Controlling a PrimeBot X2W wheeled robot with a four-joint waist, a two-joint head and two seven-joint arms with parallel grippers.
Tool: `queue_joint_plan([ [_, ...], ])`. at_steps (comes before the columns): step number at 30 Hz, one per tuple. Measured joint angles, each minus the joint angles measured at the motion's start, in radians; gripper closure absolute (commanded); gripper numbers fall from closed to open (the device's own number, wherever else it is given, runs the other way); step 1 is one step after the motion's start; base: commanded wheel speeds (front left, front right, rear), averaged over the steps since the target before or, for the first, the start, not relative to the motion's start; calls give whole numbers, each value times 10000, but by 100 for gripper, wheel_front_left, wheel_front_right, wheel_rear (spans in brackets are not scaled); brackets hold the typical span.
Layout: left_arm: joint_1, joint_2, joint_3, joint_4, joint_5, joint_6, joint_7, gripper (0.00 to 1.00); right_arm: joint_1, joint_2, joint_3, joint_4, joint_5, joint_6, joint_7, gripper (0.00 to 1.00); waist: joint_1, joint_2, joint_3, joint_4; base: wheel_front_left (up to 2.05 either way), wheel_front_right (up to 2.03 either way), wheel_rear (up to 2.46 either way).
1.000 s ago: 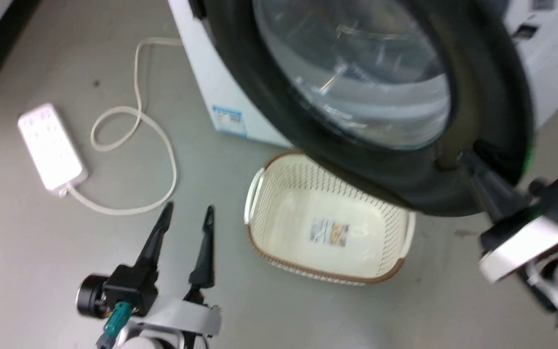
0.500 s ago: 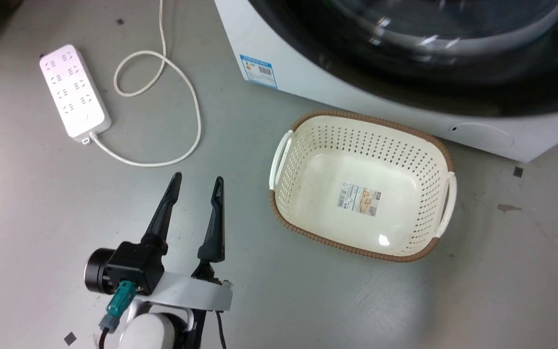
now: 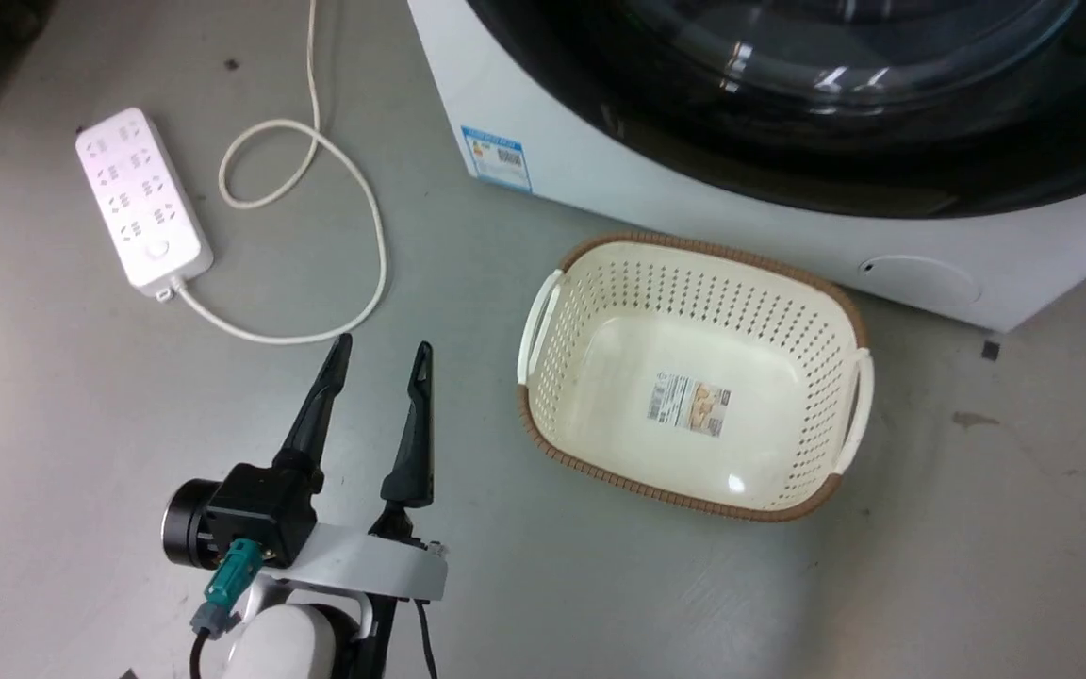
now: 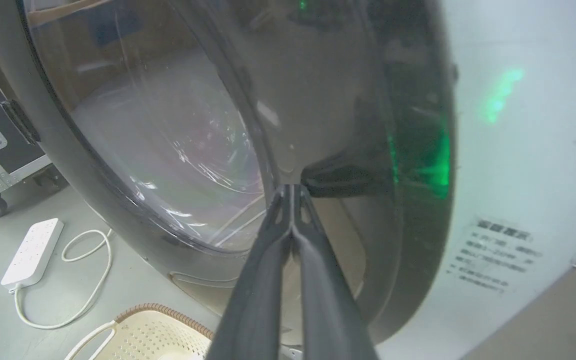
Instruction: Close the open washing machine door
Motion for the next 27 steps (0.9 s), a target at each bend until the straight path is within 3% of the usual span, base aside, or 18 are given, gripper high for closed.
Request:
queue_joint_plan([
  [2,13,-4,84,52,0,-29,0,0,92,23,113,56,54,-27,-309,0,-1,-1,-208,-60,0,0,0],
  [8,316,-15,399,326,77,-102,0,0,1335,221,734,-198,117,-84,-961,0,-2,0,-1044,-304,0,0,0],
  [13,777,-4,713,623,144,-102,0,0,2775,560,936,-1254,-119,-84,-1216,0,-3,0,-1840,-673,0,0,0],
  [20,1310,19,951,631,130,-278,-2,0,4981,1473,178,-3237,-1223,-84,-1302,0,-3,0,-2819,-1380,0,0,0],
  [27,1708,88,1095,802,247,-299,0,0,7115,2874,-1170,-4778,-2660,-84,-1300,0,-4,0,-3466,-2038,0,0,0],
])
